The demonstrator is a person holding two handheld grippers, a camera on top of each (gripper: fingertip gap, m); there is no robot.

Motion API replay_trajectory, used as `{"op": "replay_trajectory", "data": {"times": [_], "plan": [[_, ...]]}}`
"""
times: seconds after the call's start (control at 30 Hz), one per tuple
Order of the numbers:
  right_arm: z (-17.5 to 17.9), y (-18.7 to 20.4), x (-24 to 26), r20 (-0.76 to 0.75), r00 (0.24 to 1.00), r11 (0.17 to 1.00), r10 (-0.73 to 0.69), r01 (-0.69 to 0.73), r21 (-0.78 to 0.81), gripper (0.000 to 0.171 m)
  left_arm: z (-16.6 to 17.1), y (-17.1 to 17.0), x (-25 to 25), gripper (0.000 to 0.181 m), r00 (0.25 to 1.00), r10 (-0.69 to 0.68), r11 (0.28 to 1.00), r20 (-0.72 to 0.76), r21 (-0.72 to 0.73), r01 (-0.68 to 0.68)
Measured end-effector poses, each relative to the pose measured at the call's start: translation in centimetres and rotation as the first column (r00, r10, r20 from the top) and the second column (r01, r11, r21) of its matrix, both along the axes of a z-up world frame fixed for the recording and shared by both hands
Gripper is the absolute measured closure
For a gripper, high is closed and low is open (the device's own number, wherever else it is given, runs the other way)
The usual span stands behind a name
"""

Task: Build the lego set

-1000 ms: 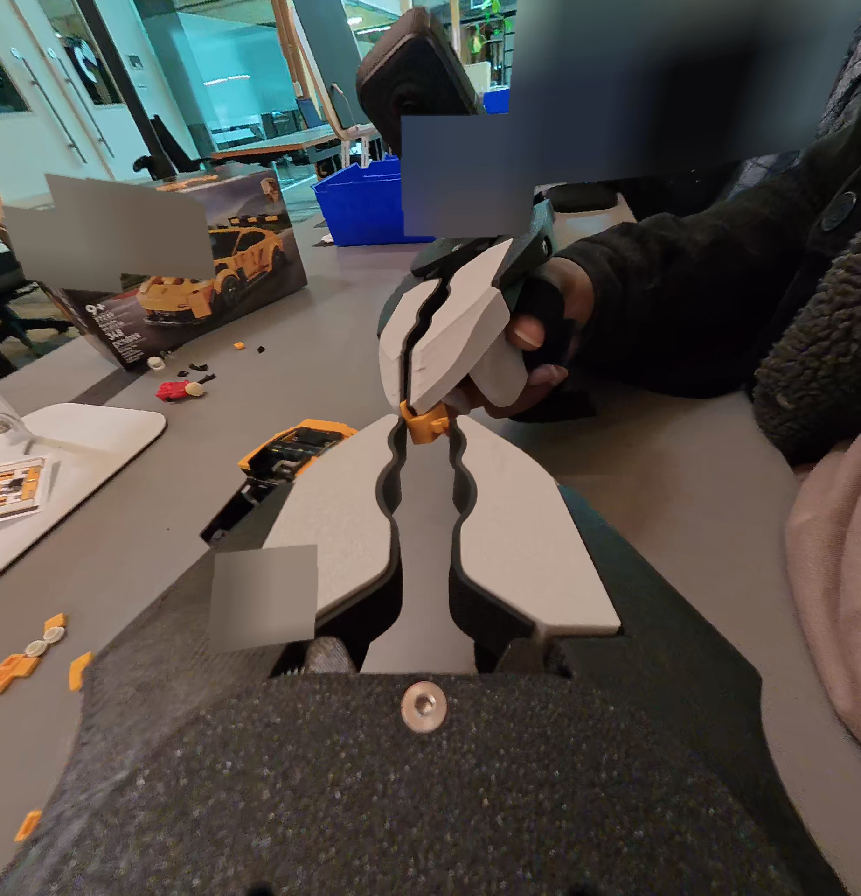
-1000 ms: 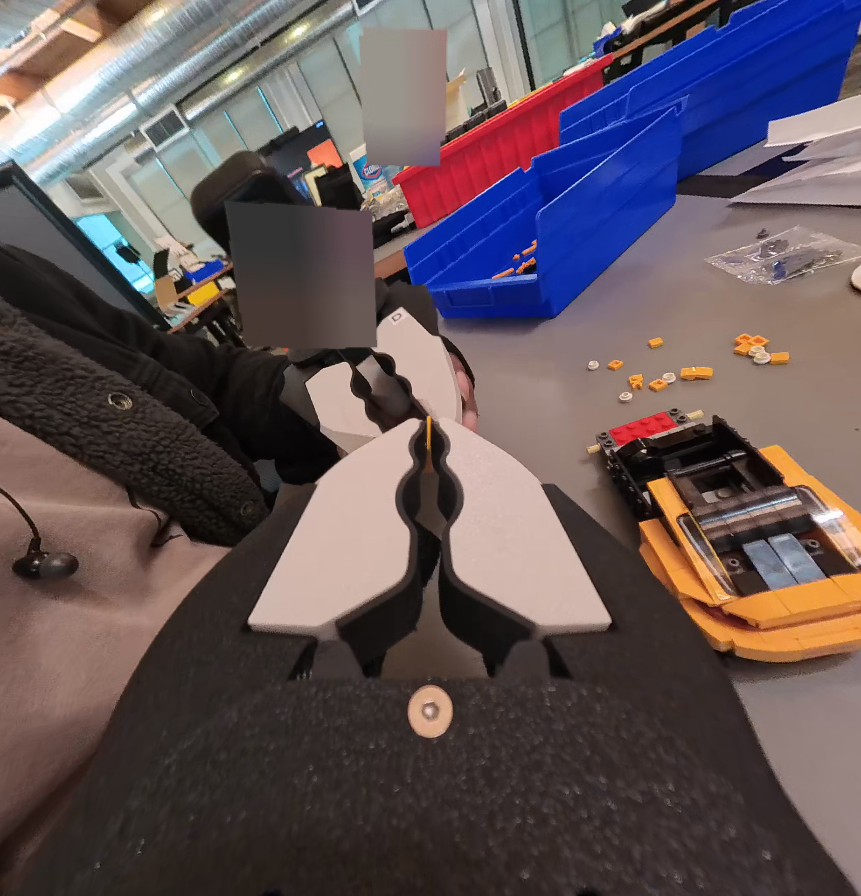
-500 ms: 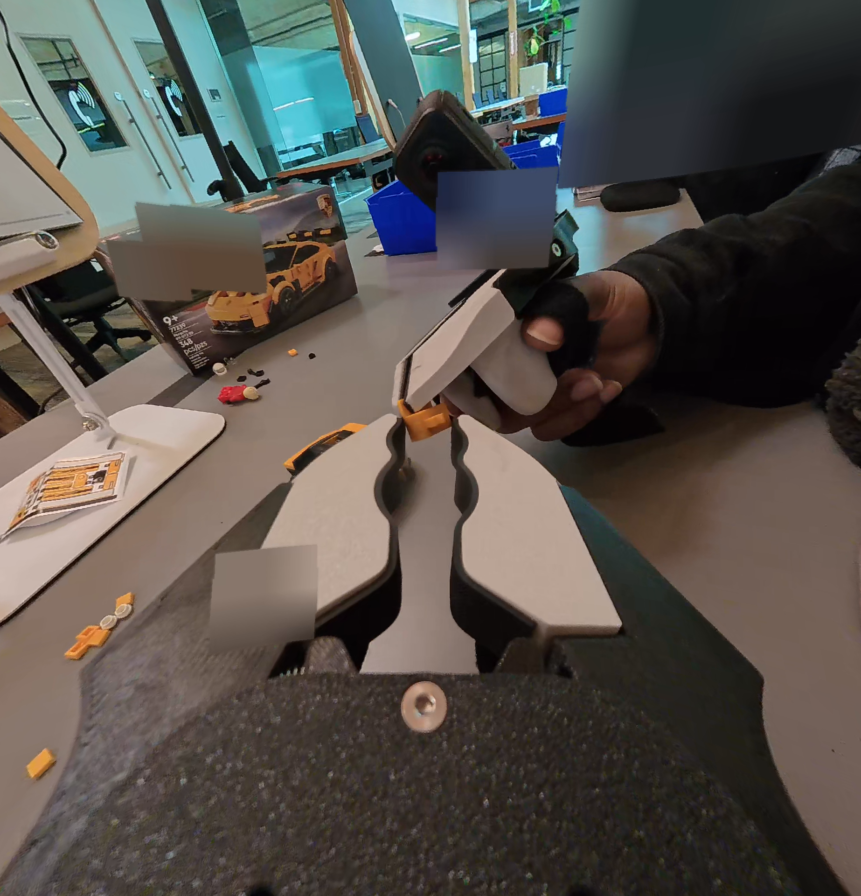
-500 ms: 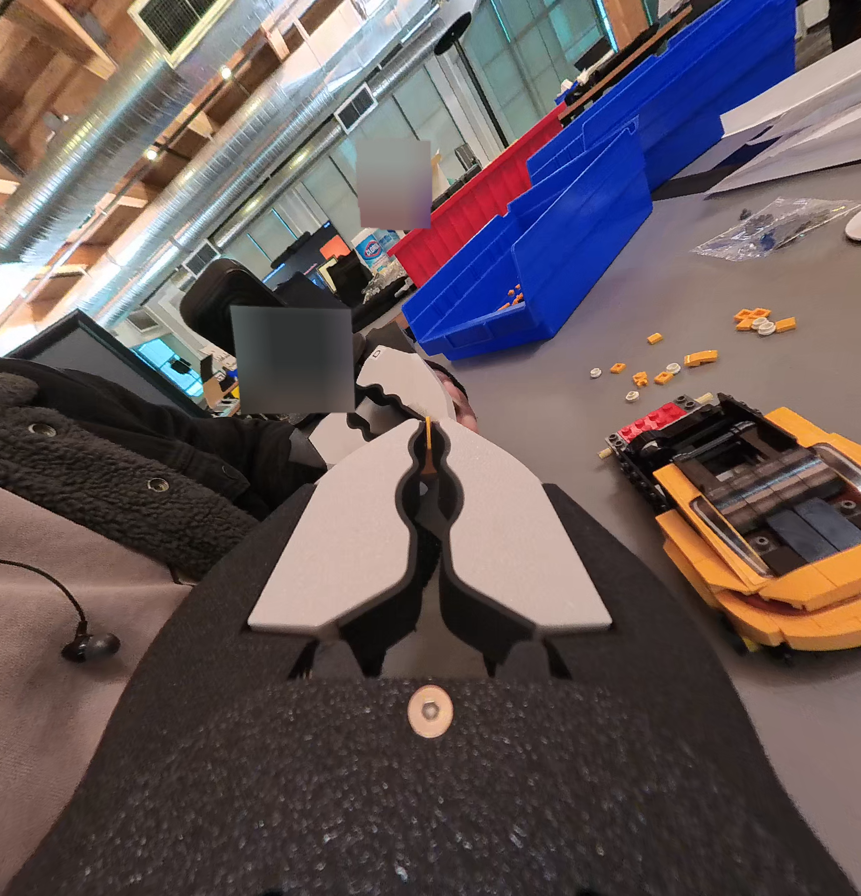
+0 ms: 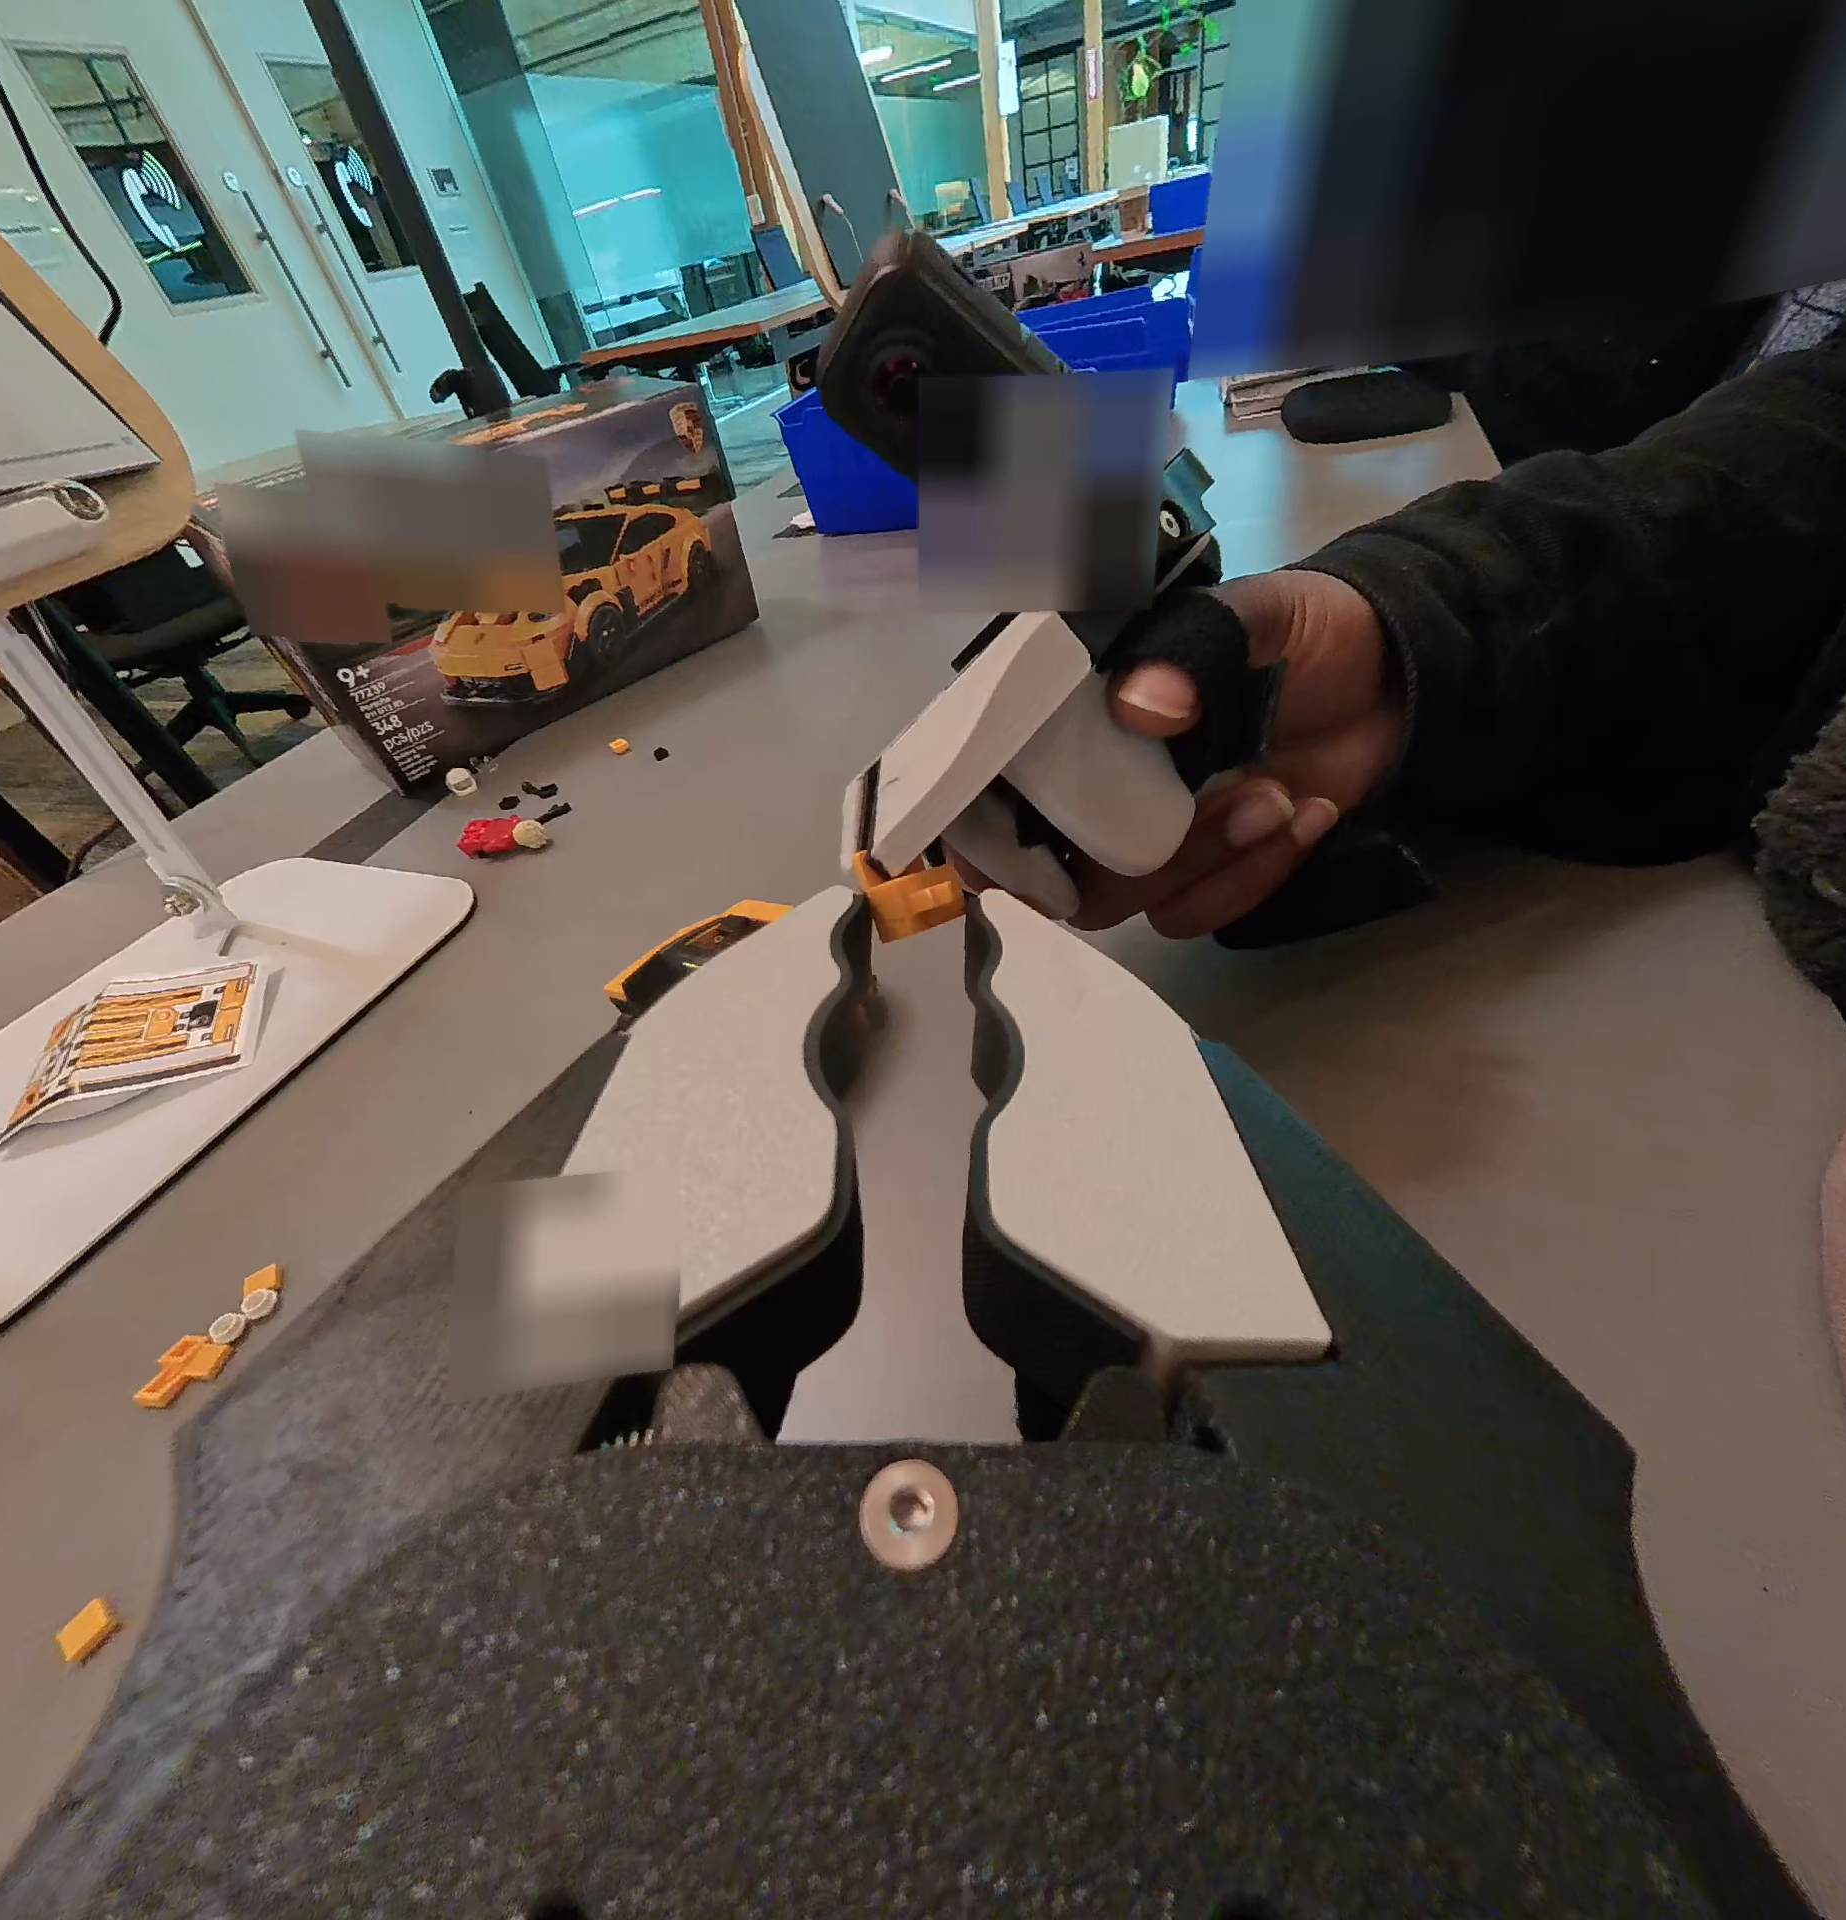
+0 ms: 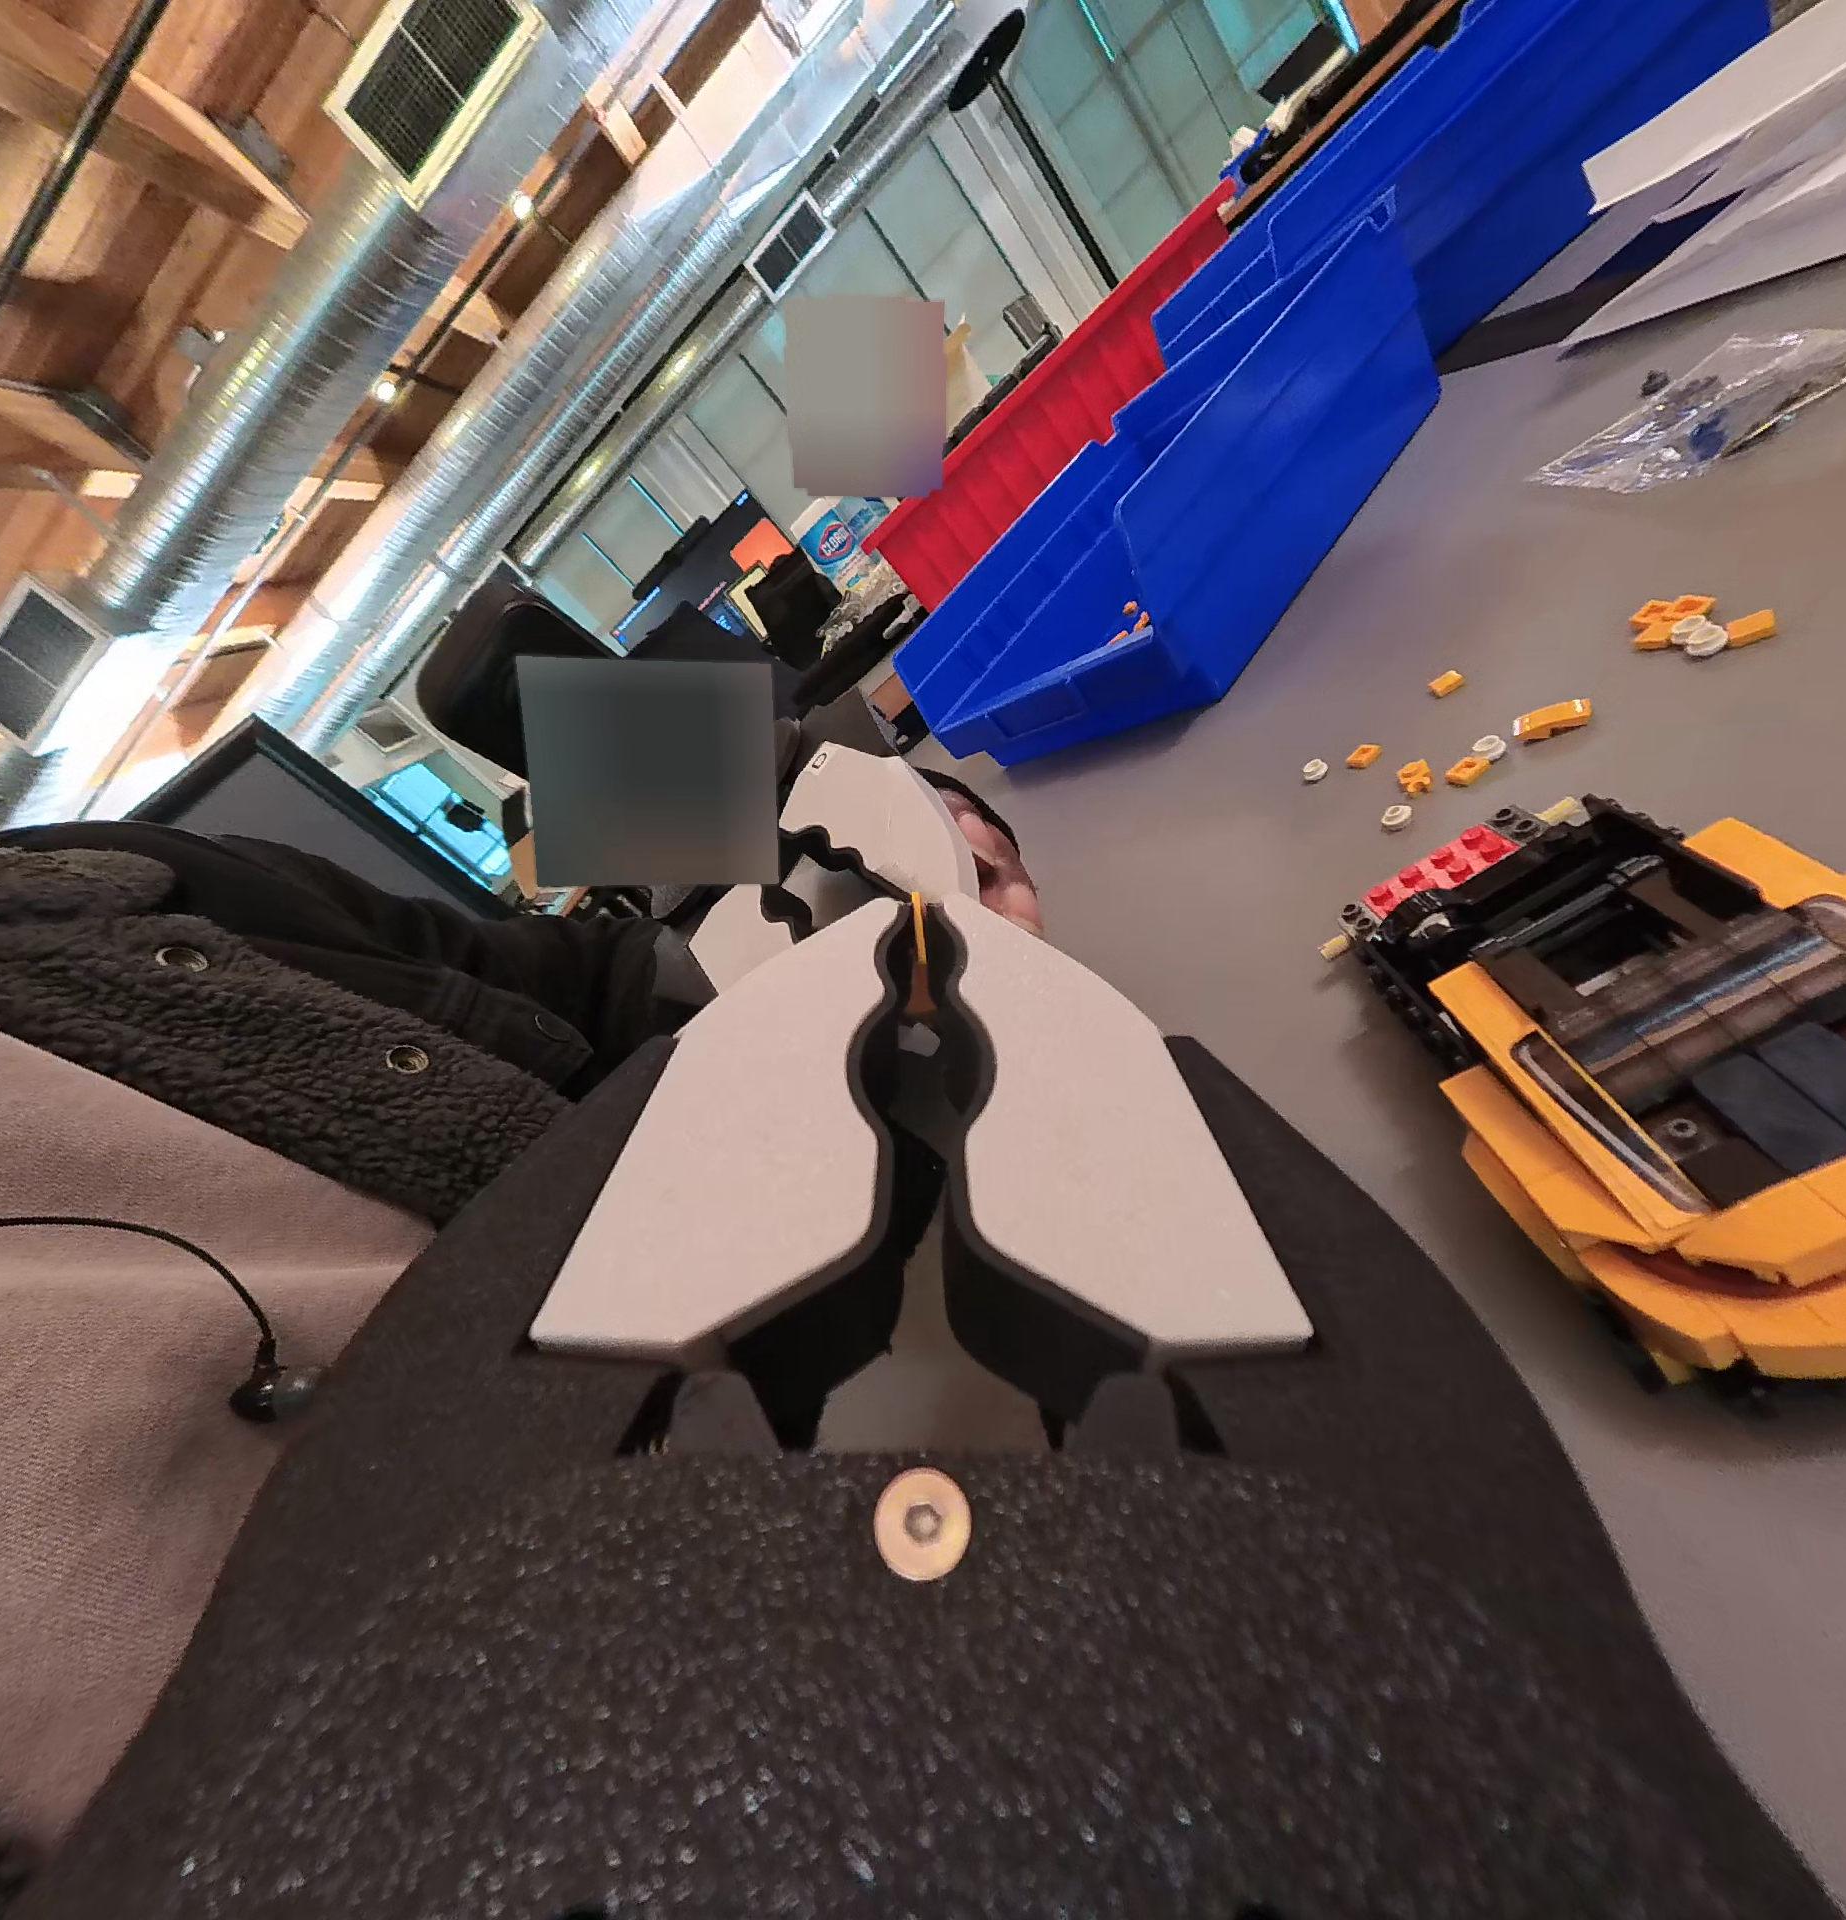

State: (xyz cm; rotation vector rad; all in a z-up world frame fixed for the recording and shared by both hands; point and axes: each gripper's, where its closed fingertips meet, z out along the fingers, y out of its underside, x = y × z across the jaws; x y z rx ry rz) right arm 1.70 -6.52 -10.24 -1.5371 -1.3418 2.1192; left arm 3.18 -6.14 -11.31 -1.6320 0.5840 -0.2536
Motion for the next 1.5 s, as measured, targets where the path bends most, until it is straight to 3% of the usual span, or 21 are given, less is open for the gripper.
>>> {"op": "replay_trajectory", "data": {"times": [0.23, 0.53, 0.63, 1.17, 1.27, 1.5], "plan": [[0.1, 0.1, 0.0, -0.003, 1.0, 1.0, 0.0, 0.0, -0.018, 0.169, 0.0, 0.0, 0.0, 0.165, 1.0, 0.006, 1.0, -0.017, 0.014, -0.006], [0.6, 0.5, -0.1, -0.014, 1.0, 0.987, -0.003, 0.0, -0.162, 0.17, 0.1, 0.3, -0.3, 0.166, 0.998, 0.04, 0.998, -0.047, 0.05, -0.038], [0.8, 0.6, 0.0, -0.03, 1.0, 0.991, -0.01, 0.006, -0.132, 0.17, 0.2, 0.4, -0.7, 0.181, 0.997, 0.061, 0.997, -0.04, 0.043, -0.059], [1.0, 1.9, 0.1, -0.049, 0.997, 0.995, -0.068, 0.064, -0.077, 0.17, -0.3, 0.6, -1.4, 0.181, 0.996, 0.057, 0.998, 0.064, -0.041, -0.054], [1.1, 2.3, 0.1, -0.05, 0.996, 0.992, -0.076, 0.07, -0.106, 0.17, -0.3, 0.7, -1.3, 0.17, 0.997, 0.059, 0.998, 0.054, -0.027, -0.057], [1.4, 3.1, 0.2, -0.047, 0.996, 0.967, -0.07, 0.056, -0.248, 0.17, -0.2, 0.7, -1.5, 0.167, 0.996, 0.065, 0.998, 0.064, -0.028, -0.063]]}}
